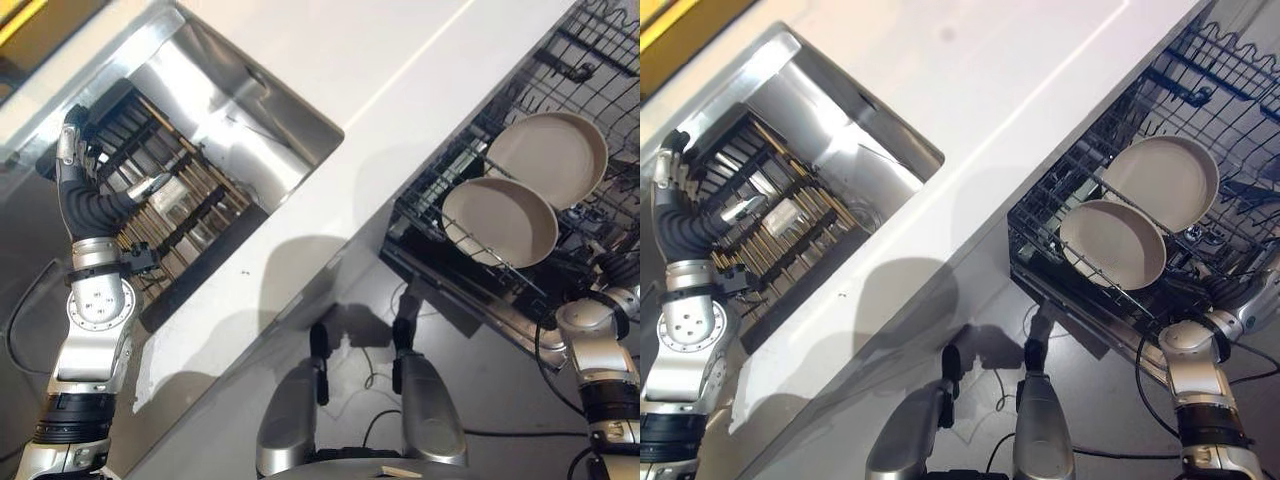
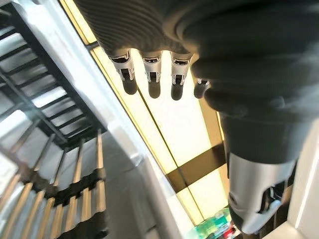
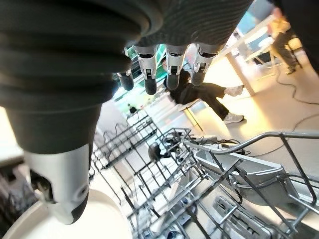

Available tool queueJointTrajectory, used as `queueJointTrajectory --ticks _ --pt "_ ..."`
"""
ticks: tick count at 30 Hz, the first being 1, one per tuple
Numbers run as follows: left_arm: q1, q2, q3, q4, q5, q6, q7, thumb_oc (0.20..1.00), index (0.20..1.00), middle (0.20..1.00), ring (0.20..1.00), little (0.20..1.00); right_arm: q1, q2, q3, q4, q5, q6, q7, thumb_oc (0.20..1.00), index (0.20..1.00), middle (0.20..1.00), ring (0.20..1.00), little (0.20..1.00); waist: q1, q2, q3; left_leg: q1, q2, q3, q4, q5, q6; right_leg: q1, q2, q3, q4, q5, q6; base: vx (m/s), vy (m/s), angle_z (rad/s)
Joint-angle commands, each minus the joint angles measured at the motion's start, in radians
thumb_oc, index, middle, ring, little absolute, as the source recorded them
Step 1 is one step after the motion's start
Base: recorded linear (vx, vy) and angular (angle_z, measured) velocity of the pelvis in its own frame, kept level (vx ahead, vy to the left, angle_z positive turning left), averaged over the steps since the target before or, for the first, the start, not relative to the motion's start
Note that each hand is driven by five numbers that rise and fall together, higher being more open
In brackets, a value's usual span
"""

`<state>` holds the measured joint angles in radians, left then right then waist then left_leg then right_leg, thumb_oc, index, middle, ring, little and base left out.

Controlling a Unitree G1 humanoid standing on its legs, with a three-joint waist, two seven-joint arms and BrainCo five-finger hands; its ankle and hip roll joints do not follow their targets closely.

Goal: Pick up plates and place into dishwasher.

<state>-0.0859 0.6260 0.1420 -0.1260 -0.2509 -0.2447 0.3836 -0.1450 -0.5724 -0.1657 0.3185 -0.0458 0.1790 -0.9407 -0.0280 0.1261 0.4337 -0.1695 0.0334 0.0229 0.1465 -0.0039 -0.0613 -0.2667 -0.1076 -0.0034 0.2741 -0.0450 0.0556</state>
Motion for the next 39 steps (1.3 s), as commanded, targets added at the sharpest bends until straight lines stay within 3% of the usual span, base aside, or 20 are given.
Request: queueJointTrajectory --ticks 1,14,22,27,33,39 --pt "0.055 -0.02 0.054 -0.023 0.006 -0.059 -0.021 1.0 1.0 1.0 1.0 1.0 0.071 -0.032 -0.017 -0.052 0.002 -0.045 -0.041 1.0 1.0 1.0 1.0 1.0 -0.031 -0.011 -0.115 -0.057 -0.016 0.003 0.186 -0.127 0.006 0.098 -0.083 0.021 -0.164 0.063 0.053 0.05 0.192 -0.04" --pt "0.083 -0.083 -0.013 -0.032 -0.055 -0.048 -0.013 1.0 1.0 1.0 1.0 1.0 0.062 -0.088 -0.073 -0.087 0.023 -0.072 -0.177 1.0 1.0 1.0 1.0 1.0 -0.101 0.111 -0.076 -0.039 -0.07 0.068 0.298 -0.204 0.02 0.062 -0.166 0.122 -0.102 0.061 0.098 0.02 0.201 -0.19" --pt "0.116 -0.119 -0.026 -0.048 -0.077 -0.053 -0.016 1.0 1.0 1.0 1.0 1.0 0.08 -0.066 -0.058 -0.044 0.046 -0.136 -0.104 1.0 1.0 1.0 1.0 1.0 -0.123 0.157 -0.043 -0.04 -0.092 0.106 0.334 -0.227 0.021 0.033 -0.209 0.159 -0.065 0.066 0.121 0.04 0.137 -0.17" --pt "0.122 -0.135 -0.052 -0.044 -0.075 -0.067 -0.005 1.0 1.0 1.0 1.0 1.0 0.058 -0.055 -0.014 -0.03 0.156 -0.274 0.067 1.0 1.0 1.0 1.0 1.0 -0.131 0.179 -0.007 -0.07 -0.099 0.121 0.377 -0.24 0.018 -0.015 -0.23 0.17 -0.02 0.064 0.121 0.02 0.043 -0.14" --pt "0.082 -0.129 -0.104 -0.026 -0.061 -0.086 0.053 1.0 1.0 1.0 1.0 1.0 -0.043 -0.082 0.049 -0.025 0.216 -0.369 0.204 1.0 1.0 1.0 1.0 1.0 -0.14 0.199 0.038 -0.134 -0.098 0.122 0.421 -0.244 0.008 -0.092 -0.22 0.179 0.029 0.048 0.116 -0.03 -0.022 -0.03" --pt "0.041 -0.111 -0.122 -0.018 -0.067 -0.078 0.078 1.0 1.0 1.0 1.0 1.0 -0.147 -0.116 0.088 -0.024 0.319 -0.439 0.473 1.0 1.0 1.0 1.0 1.0 -0.137 0.202 0.061 -0.169 -0.098 0.099 0.438 -0.241 -0.003 -0.131 -0.2 0.179 0.054 0.038 0.103 0.01 -0.062 -0.05"
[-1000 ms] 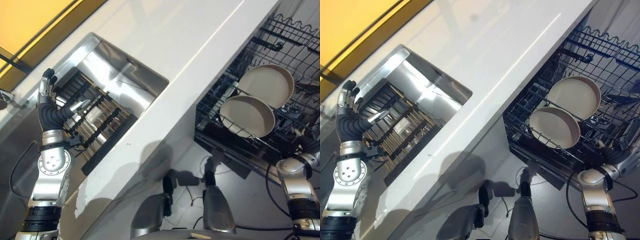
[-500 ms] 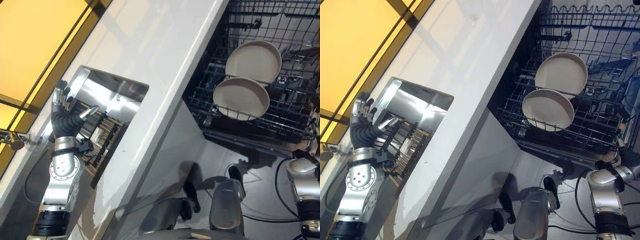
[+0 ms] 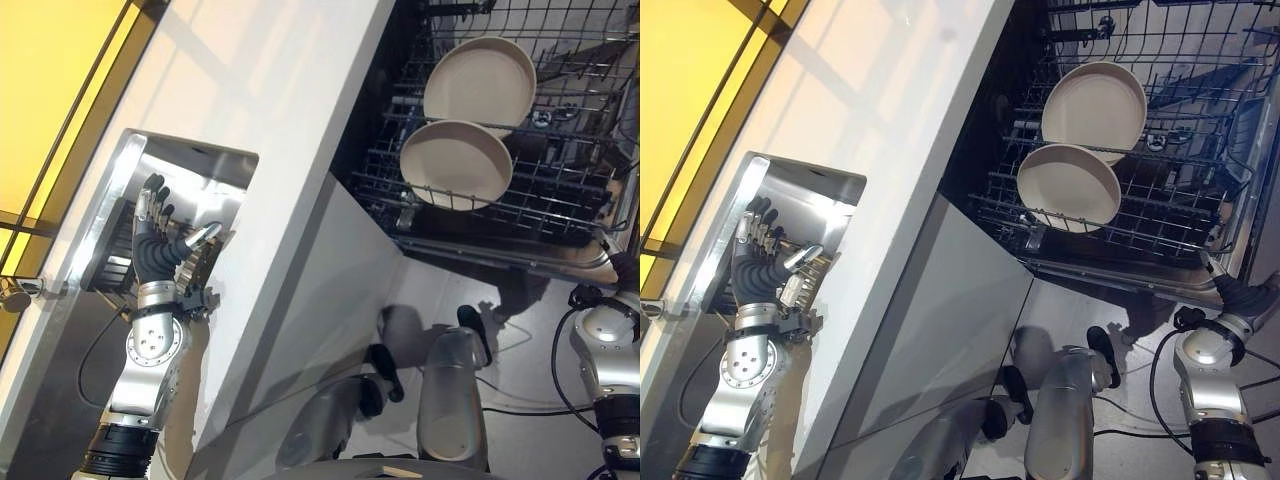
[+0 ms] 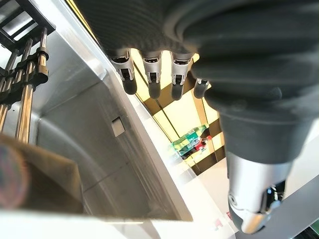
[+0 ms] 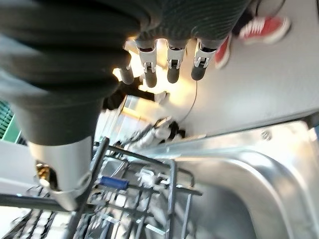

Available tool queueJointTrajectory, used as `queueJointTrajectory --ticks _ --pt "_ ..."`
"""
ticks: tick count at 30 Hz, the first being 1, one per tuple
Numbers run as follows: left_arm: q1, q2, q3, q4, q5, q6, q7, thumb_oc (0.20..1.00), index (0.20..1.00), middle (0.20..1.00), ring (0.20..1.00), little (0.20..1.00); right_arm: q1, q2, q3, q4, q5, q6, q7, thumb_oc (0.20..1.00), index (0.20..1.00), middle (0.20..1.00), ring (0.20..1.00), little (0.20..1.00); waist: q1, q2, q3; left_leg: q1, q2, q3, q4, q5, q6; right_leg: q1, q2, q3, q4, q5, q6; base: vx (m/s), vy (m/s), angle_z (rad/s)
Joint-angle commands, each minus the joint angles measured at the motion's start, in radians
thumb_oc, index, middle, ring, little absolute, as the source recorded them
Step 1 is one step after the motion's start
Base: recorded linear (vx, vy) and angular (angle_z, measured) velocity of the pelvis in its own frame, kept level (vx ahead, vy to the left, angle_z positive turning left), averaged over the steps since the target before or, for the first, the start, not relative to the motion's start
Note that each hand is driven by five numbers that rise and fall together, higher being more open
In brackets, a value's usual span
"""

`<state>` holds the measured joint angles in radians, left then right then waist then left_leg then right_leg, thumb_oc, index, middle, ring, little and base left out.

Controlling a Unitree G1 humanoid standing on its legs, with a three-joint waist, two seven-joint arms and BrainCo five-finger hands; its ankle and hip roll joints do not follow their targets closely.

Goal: Pick up plates and place into dishwasher.

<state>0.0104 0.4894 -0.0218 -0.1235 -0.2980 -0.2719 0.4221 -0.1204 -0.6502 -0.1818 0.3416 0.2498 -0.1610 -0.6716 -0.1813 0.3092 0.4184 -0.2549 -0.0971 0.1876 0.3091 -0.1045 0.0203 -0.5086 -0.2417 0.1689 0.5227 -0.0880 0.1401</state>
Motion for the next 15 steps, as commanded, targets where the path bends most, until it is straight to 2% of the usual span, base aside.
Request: queueJointTrajectory --ticks 1,5,9,15 --pt "-0.063 0.03 0.04 -0.02 -0.021 -0.046 0.038 1.0 1.0 1.0 1.0 1.0 -0.194 -0.045 0.113 -0.039 0.043 -0.107 0.243 1.0 1.0 1.0 1.0 1.0 0.019 0.018 0.077 -0.089 0.034 -0.07 0.278 -0.139 -0.086 0.106 -0.063 0.006 -0.191 0.081 0.017 0.03 -0.071 -0.06" --pt "-0.099 0.044 0.024 -0.012 -0.02 -0.031 0.051 1.0 1.0 1.0 1.0 1.0 -0.25 -0.045 0.144 0.0 0.129 -0.139 0.408 1.0 1.0 1.0 1.0 1.0 0.026 0.012 0.083 -0.117 0.035 -0.084 0.29 -0.136 -0.087 0.081 -0.052 0.005 -0.176 0.077 0.009 0.0 -0.063 -0.01" --pt "-0.134 0.057 0.009 -0.011 -0.017 -0.016 0.077 1.0 1.0 1.0 1.0 1.0 -0.3 -0.032 0.185 0.038 0.17 -0.149 0.512 1.0 1.0 1.0 1.0 1.0 0.037 0.008 0.09 -0.139 0.032 -0.097 0.29 -0.129 -0.086 0.066 -0.043 -0.005 -0.172 0.077 0.0 -0.03 -0.028 0.06" --pt "-0.146 0.058 -0.004 -0.019 -0.011 -0.012 0.096 1.0 1.0 1.0 1.0 1.0 -0.349 -0.017 0.234 0.064 0.163 -0.139 0.532 1.0 1.0 1.0 1.0 1.0 0.06 0.007 0.099 -0.152 0.022 -0.111 0.282 -0.117 -0.082 0.06 -0.045 -0.02 -0.169 0.079 -0.009 -0.02 0.026 0.04"
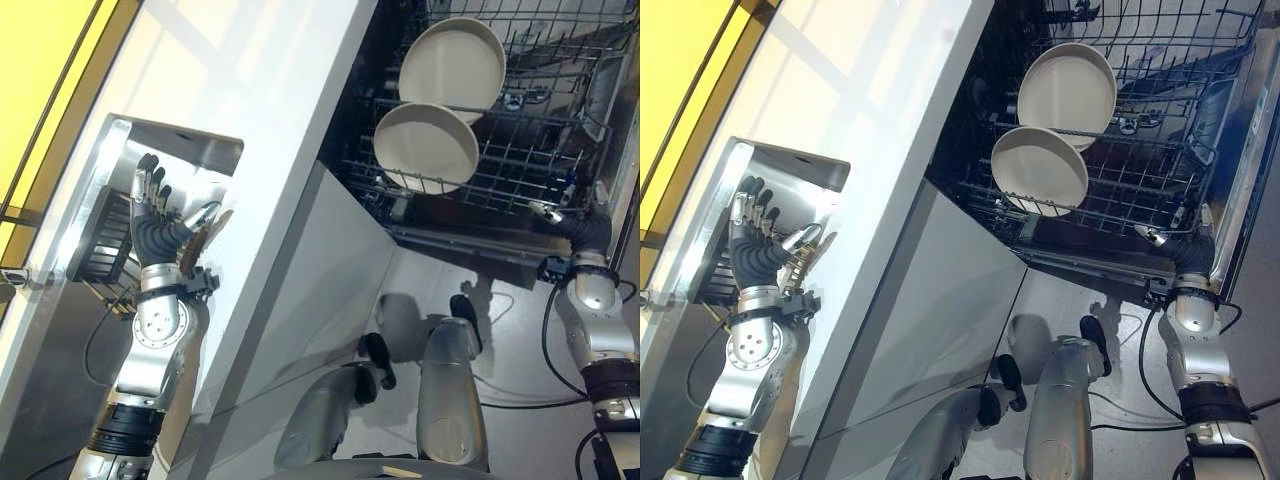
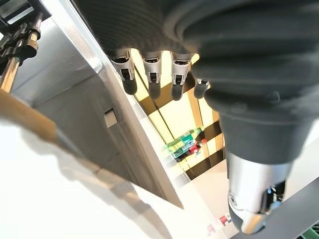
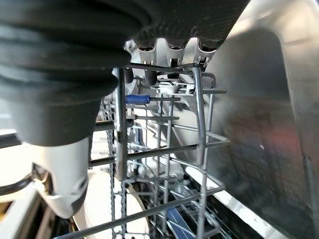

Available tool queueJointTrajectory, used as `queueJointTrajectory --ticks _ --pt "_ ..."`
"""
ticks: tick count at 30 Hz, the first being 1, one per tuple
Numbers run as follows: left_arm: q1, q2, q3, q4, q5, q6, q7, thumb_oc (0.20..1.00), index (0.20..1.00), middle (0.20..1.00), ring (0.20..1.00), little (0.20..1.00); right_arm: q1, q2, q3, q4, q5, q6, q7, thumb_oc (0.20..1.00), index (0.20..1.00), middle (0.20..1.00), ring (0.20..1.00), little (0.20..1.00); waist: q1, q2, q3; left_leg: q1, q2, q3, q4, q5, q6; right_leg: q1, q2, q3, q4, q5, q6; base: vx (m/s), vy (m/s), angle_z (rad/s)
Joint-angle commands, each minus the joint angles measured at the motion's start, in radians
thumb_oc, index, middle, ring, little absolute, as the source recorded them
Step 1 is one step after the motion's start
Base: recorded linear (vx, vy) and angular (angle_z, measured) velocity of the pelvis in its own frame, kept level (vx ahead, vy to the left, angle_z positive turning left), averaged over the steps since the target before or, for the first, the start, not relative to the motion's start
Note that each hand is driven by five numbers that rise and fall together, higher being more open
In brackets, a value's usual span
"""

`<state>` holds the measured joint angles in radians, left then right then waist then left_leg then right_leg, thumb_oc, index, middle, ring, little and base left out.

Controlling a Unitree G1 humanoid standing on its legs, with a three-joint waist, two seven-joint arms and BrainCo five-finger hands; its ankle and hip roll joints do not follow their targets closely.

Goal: Pick up plates and place into dishwasher.

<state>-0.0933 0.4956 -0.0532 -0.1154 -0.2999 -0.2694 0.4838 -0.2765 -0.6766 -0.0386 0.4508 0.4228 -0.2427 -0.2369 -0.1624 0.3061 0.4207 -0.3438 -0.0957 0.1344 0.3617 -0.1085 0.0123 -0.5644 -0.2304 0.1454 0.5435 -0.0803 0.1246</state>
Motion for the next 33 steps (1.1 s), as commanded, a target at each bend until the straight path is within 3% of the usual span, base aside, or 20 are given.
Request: queueJointTrajectory --ticks 1,16,33 --pt "-0.042 0.053 0.029 -0.029 -0.012 -0.015 0.036 1.0 1.0 1.0 1.0 1.0 -0.2 0.01 0.094 -0.043 -0.011 -0.052 0.102 1.0 1.0 1.0 1.0 1.0 0.046 0.01 0.098 -0.064 0.017 -0.06 0.226 -0.111 -0.073 0.116 -0.058 0.0 -0.19 0.071 0.005 -0.04 0.103 0.04" --pt "0.01 0.03 0.044 -0.051 -0.016 -0.025 0.049 1.0 1.0 1.0 1.0 1.0 -0.236 0.049 0.079 -0.147 -0.038 -0.013 0.046 1.0 1.0 1.0 1.0 1.0 0.124 0.006 0.099 -0.107 -0.027 -0.06 0.222 -0.1 -0.047 0.075 -0.125 -0.03 -0.135 0.093 0.001 -0.01 0.137 0.17" --pt "0.075 0.058 0.07 -0.057 -0.046 -0.059 -0.018 1.0 1.0 1.0 1.0 1.0 -0.436 0.145 0.201 -0.13 -0.066 0.061 -0.018 1.0 1.0 1.0 1.0 1.0 0.275 0.013 0.051 -0.067 -0.08 -0.1 0.208 -0.104 -0.037 0.189 -0.253 -0.168 -0.167 0.131 -0.005 0.01 0.06 0.34"
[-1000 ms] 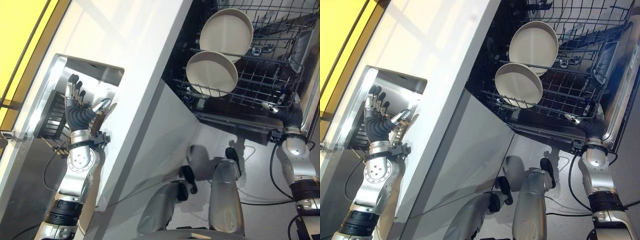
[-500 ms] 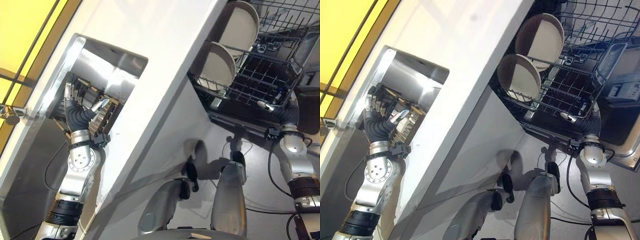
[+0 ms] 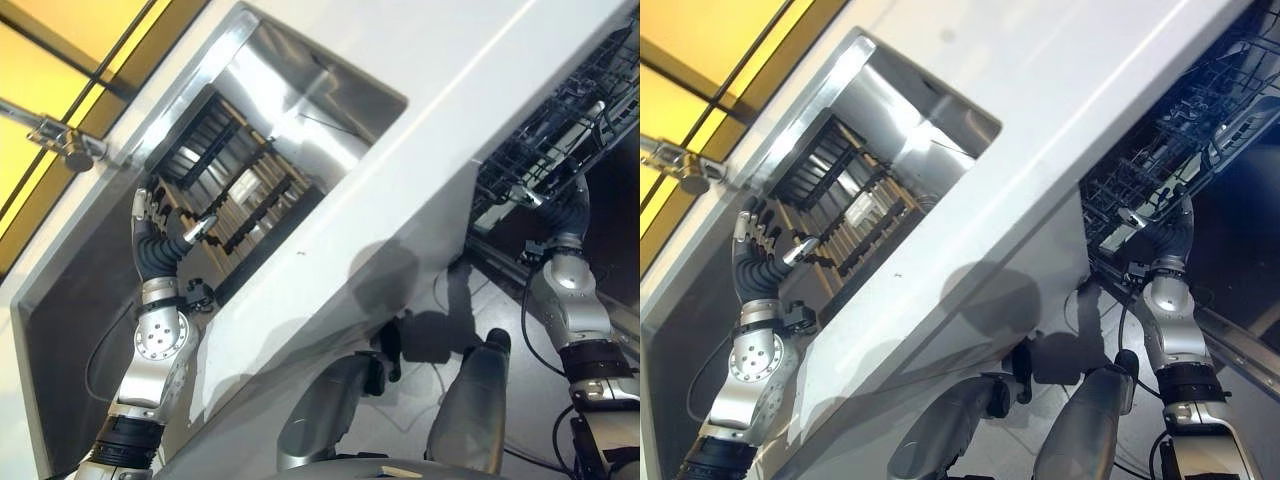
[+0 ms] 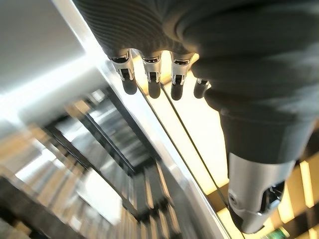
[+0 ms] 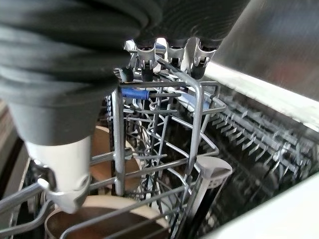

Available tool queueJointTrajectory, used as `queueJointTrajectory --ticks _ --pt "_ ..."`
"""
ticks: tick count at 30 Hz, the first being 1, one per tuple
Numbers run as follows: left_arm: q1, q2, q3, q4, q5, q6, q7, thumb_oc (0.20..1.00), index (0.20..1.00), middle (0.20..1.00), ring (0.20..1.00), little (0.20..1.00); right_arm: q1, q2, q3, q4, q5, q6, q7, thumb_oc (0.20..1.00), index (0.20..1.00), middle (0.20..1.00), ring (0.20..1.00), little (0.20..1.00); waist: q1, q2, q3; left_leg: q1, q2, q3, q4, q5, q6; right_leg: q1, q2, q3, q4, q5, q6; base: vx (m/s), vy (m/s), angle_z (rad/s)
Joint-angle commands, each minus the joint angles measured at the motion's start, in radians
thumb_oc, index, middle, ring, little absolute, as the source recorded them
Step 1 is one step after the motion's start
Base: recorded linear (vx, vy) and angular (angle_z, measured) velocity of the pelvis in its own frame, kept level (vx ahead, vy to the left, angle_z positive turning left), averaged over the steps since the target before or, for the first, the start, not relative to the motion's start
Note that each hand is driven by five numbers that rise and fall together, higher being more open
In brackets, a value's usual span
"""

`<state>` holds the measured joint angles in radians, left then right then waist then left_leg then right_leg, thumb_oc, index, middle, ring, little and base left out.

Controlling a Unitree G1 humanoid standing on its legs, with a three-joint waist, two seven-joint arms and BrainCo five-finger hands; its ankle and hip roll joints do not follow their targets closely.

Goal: Pick up plates and place into dishwasher.

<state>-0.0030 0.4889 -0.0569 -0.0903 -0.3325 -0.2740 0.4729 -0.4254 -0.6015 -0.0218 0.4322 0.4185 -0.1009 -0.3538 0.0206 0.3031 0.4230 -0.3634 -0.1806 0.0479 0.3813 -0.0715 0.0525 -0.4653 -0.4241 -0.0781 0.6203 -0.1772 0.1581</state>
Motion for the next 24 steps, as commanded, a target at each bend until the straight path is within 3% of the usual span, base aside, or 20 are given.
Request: queueJointTrajectory --ticks 1,14,24 --pt "-0.009 0.069 0.075 -0.083 -0.019 -0.058 -0.02 1.0 1.0 1.0 1.0 1.0 -0.303 0.079 0.196 -0.1 -0.057 -0.082 0.1 1.0 1.0 1.0 1.0 1.0 0.105 0.015 0.041 -0.034 0.003 -0.02 0.186 -0.143 -0.077 0.114 -0.068 0.039 -0.253 0.233 -0.036 0.07 0.012 0.1" --pt "0.031 0.11 0.08 -0.07 -0.052 -0.062 -0.091 1.0 1.0 1.0 1.0 1.0 -0.424 0.096 0.267 0.022 -0.004 -0.069 0.145 1.0 1.0 1.0 1.0 1.0 0.188 -0.018 -0.056 0.052 -0.015 -0.068 0.153 -0.151 -0.075 0.306 -0.114 -0.081 -0.396 0.304 -0.014 0.08 -0.012 0.14" --pt "0.007 0.128 0.076 -0.056 -0.04 -0.074 -0.12 1.0 1.0 1.0 1.0 1.0 -0.391 0.106 0.265 0.052 0.02 -0.102 0.096 1.0 1.0 1.0 1.0 1.0 0.175 -0.047 -0.062 0.024 -0.007 -0.057 0.208 -0.179 -0.069 0.31 -0.109 -0.078 -0.409 0.328 -0.017 -0.04 -0.05 0.06"
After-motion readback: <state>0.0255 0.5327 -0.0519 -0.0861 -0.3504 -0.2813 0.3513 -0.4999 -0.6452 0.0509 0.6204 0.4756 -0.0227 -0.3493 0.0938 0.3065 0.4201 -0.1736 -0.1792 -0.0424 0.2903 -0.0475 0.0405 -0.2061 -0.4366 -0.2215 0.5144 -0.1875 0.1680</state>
